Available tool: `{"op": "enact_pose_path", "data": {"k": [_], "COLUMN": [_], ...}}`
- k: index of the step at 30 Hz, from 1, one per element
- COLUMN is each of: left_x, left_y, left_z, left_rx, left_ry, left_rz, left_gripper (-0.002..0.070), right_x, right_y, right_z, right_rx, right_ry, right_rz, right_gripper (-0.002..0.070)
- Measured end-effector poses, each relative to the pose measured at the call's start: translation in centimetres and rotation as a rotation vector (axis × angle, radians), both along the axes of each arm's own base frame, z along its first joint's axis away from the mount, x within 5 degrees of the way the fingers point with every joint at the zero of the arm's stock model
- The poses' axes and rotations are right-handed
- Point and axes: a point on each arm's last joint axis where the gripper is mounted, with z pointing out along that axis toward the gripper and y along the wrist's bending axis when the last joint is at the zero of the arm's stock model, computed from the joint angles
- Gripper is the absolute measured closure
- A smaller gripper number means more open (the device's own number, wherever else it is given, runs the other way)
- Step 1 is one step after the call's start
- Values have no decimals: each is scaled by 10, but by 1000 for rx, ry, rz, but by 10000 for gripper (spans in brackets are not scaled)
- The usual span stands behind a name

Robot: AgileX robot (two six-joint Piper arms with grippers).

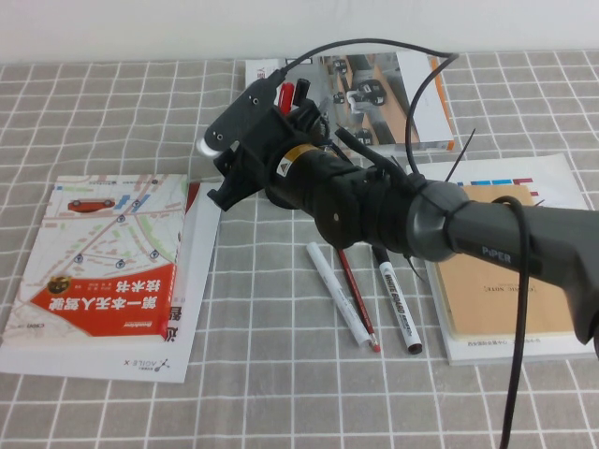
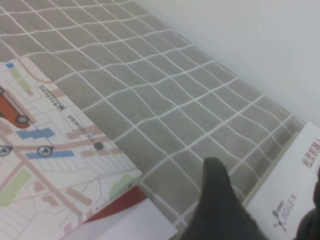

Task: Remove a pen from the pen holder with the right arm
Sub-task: 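Take a marker out of the pen holder and lay it on the table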

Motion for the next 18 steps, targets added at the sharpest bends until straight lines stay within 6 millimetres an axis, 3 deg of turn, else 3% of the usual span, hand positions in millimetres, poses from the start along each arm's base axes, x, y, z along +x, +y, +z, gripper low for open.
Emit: {"op": "enact_pose_path", "data": {"k": [18], "left_x": [0], "left_y": [0], "left_z": [0], "left_rx": [0], "left_ry": [0], "left_rz": [0], "left_gripper": [678], "right_x": [11], "right_y": [-11], "right_z": [-3], "right_rx": [-44], "right_ry": [-17], "right_rz": [-57], "right_gripper": [320]}}
